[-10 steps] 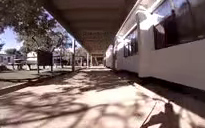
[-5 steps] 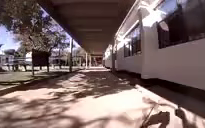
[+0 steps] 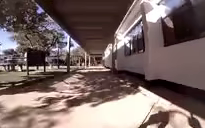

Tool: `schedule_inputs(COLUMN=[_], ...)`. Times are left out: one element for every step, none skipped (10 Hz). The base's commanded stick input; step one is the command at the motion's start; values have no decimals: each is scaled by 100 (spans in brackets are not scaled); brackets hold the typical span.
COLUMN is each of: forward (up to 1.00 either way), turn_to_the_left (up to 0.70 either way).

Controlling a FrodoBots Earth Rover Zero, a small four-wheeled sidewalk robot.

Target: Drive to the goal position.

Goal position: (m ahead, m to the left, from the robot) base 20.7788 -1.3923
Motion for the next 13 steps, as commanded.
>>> schedule_inputs(forward=[71, 71, 71, 71, 71, 71, 79, 88, 96, 97, 100, 100, 100], turn_to_the_left=[1, 36, 36, 36, 36, 36, 1, 1, 1, 1, 1, 1, 1])
